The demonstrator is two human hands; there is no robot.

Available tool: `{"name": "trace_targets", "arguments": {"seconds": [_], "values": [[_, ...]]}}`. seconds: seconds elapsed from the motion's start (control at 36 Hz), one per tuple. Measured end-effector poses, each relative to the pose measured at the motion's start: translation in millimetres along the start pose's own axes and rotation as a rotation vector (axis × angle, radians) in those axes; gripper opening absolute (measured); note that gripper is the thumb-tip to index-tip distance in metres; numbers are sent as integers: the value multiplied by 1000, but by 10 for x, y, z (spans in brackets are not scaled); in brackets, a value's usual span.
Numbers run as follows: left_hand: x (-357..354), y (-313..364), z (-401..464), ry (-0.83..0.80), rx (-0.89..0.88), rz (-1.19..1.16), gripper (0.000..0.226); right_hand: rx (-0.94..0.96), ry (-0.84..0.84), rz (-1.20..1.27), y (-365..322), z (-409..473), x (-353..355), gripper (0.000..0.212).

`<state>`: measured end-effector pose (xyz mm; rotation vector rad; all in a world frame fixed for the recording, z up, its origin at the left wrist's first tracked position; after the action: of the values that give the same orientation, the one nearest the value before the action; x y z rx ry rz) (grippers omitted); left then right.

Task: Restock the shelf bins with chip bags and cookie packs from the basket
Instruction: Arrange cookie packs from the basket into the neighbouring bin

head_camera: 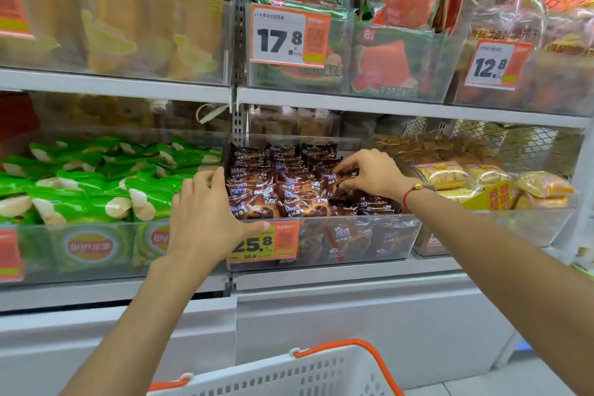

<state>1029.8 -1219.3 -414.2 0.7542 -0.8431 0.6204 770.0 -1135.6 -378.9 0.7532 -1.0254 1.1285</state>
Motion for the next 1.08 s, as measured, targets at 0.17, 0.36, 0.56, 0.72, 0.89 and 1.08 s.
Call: {"name": "trace_targets", "arguments": {"seconds": [0.17, 0.36, 0.56, 0.72, 0.89, 1.08], "values": [[-10, 4, -1, -9, 0, 9, 111, -35, 46, 15, 21, -53, -112, 29], [-23, 9, 18, -41, 12, 33, 112, -21, -30, -72, -108, -60, -197, 33], [2, 20, -28, -43, 19, 52, 111, -21, -209, -80, -74, -98, -107, 53], [120, 74, -110, 35, -26, 62, 107, -17, -89, 152, -184, -364, 279, 40], [350, 407, -327, 125, -209, -41, 55, 33, 24, 317, -452, -994, 383, 22], [-243, 671, -818, -226, -215, -89, 17, 27, -258, 410, -567, -1798, -536, 14]]}}
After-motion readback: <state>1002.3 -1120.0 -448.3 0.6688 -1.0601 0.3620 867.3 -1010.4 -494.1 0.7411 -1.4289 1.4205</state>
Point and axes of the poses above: each hand's wrist, its own z-axis towards the middle knuckle, its own x-axis out of the back of the hand, y = z × x, the point moved 9 cm from there along z, towards the middle knuckle, and after that the axes turned 5 degrees about x, right-handed, at the moved point
